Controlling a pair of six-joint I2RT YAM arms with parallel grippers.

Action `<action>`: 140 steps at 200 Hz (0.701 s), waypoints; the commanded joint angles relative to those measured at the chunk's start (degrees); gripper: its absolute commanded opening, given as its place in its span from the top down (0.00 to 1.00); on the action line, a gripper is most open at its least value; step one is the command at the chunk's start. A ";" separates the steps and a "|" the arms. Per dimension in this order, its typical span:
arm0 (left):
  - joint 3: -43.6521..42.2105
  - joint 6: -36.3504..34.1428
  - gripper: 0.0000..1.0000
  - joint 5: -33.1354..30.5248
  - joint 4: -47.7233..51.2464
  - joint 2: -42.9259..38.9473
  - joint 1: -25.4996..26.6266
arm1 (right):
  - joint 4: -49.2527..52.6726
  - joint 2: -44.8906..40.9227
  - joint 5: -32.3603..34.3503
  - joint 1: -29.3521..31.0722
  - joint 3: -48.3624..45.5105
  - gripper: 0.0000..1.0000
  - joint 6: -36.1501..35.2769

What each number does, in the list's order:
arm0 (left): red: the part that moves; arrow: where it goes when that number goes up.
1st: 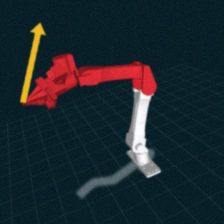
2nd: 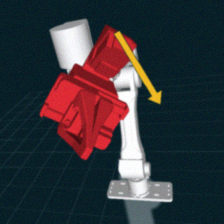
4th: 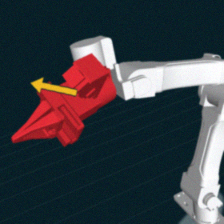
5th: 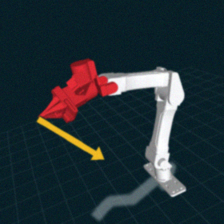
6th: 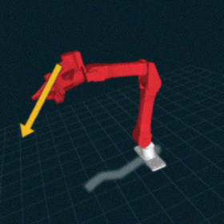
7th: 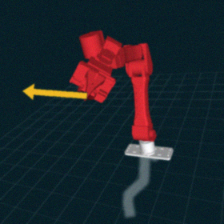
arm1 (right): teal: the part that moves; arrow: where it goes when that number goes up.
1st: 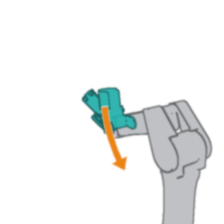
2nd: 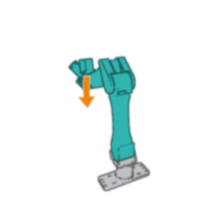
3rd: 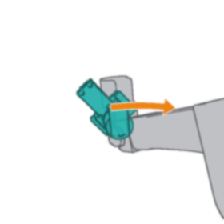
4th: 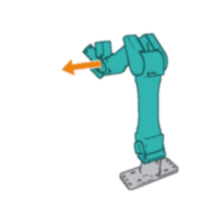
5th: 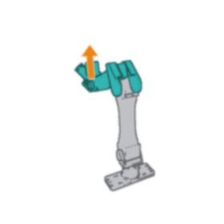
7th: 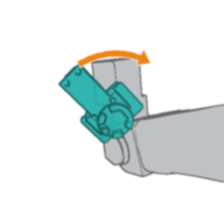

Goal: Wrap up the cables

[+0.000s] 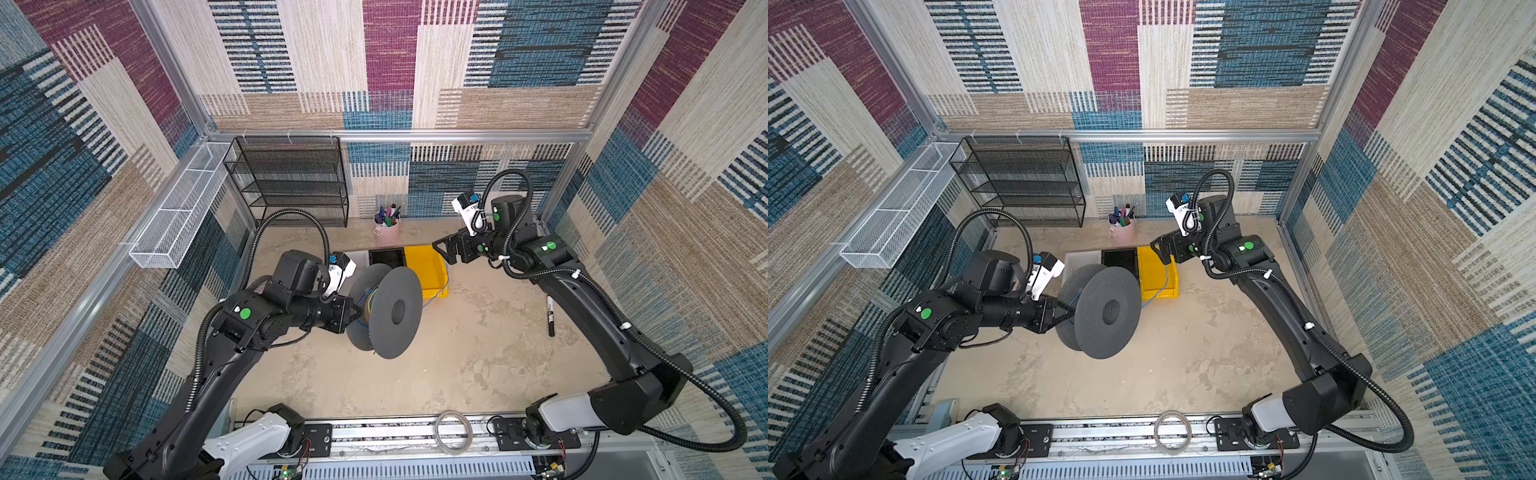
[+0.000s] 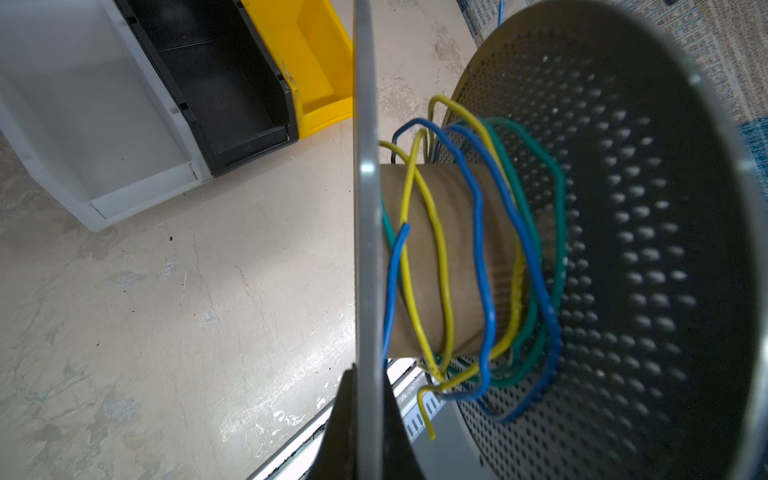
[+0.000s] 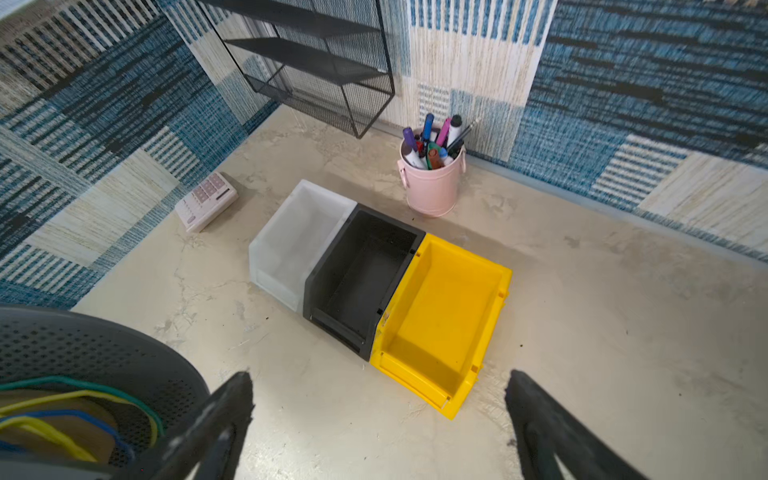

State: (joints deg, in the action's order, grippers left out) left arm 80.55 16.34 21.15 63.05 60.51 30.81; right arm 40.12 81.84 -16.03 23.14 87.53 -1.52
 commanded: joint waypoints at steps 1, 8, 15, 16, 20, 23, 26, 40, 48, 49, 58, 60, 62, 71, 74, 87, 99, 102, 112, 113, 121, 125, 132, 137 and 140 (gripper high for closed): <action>-0.13 -1.86 1.00 1.18 -2.21 -0.71 -0.01 | -2.75 0.59 2.02 -0.02 -0.82 0.03 2.08; -0.30 -1.95 1.00 1.05 -2.23 -0.98 -0.06 | -2.02 1.57 3.38 -0.17 -0.38 0.03 2.83; -0.44 -2.01 1.00 1.07 -2.23 -1.09 -0.05 | -1.56 2.48 3.78 -0.43 0.04 0.03 3.39; -0.46 -2.01 1.00 1.08 -2.23 -1.14 -0.05 | -1.50 2.68 3.75 -0.49 0.07 0.03 3.46; -0.56 -2.01 1.00 1.11 -2.23 -1.30 -0.06 | -1.52 3.16 3.50 -0.71 0.10 0.04 3.84; -0.69 -1.93 1.00 1.17 -2.25 -1.37 -0.05 | -1.67 3.49 3.16 -0.91 0.10 0.04 4.07; -0.83 -2.00 1.00 1.18 -2.25 -1.51 -0.05 | -1.85 3.74 2.67 -1.15 0.02 0.04 4.43; -1.35 -2.23 1.00 0.84 -2.48 -2.09 -0.05 | -2.65 4.90 -0.25 -2.64 0.19 0.05 6.07; -1.64 -2.37 1.00 0.58 -2.53 -2.26 -0.05 | -2.77 5.90 -2.72 -3.74 0.65 0.07 6.91; -1.68 -2.37 1.00 0.57 -2.55 -2.30 -0.05 | -2.77 6.06 -3.01 -3.90 0.72 0.07 6.98; -1.93 -2.83 1.00 0.29 -2.47 -2.61 -0.05 | -2.44 7.34 -5.54 -4.93 1.32 0.08 7.48; -1.97 -2.92 1.00 0.25 -2.46 -2.68 -0.07 | -2.31 7.60 -6.08 -5.05 1.46 0.09 7.49; -2.02 -2.94 1.00 0.11 -2.53 -2.75 -0.05 | -2.19 7.97 -6.63 -5.12 1.63 0.09 7.49; -2.31 -3.33 1.00 -0.56 -2.57 -3.07 -0.05 | -1.81 9.28 -9.28 -5.60 2.03 0.10 7.50; -2.39 -3.47 1.00 -0.95 -2.51 -3.23 -0.05 | -1.80 9.68 -10.76 -5.77 2.19 0.11 7.50; -3.06 -3.93 1.00 -3.15 -2.87 -3.85 -0.05 | -2.43 11.17 -17.22 -6.59 1.92 0.14 7.94; -3.70 -4.55 1.00 -4.94 -3.40 -4.62 -0.05 | -3.49 11.94 -21.57 -6.86 1.41 0.16 8.60; -3.78 -4.77 1.00 -5.31 -3.43 -4.69 -0.07 | -3.73 12.08 -22.90 -6.94 1.28 0.17 8.82; -4.36 -5.36 1.00 -6.61 -3.93 -5.34 -0.05 | -4.59 12.22 -26.91 -6.96 0.88 0.19 9.18; -4.40 -5.49 1.00 -6.72 -4.00 -5.42 -0.05 | -4.73 12.25 -27.28 -6.96 0.84 0.19 9.26; -5.00 -5.98 1.00 -7.64 -4.46 -6.17 -0.05 | -5.12 11.96 -29.03 -6.98 0.63 0.19 9.80; -5.29 -6.25 1.00 -8.13 -4.71 -6.45 -0.05 | -5.05 11.81 -29.53 -6.99 0.63 0.19 9.86; -5.80 -6.69 1.00 -8.67 -5.06 -6.84 -0.05 | -4.90 11.61 -30.17 -6.99 0.58 0.18 9.87; -6.02 -6.88 1.00 -9.09 -5.32 -7.10 -0.05 | -4.52 11.59 -30.59 -7.02 0.63 0.17 9.87; -6.21 -6.97 1.00 -9.29 -5.45 -7.16 -0.05 | -4.37 11.58 -30.85 -7.04 0.63 0.17 9.87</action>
State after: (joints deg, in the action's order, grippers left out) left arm 75.22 11.97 14.81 62.59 54.52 30.81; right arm 38.26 93.86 -39.05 16.14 88.25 7.07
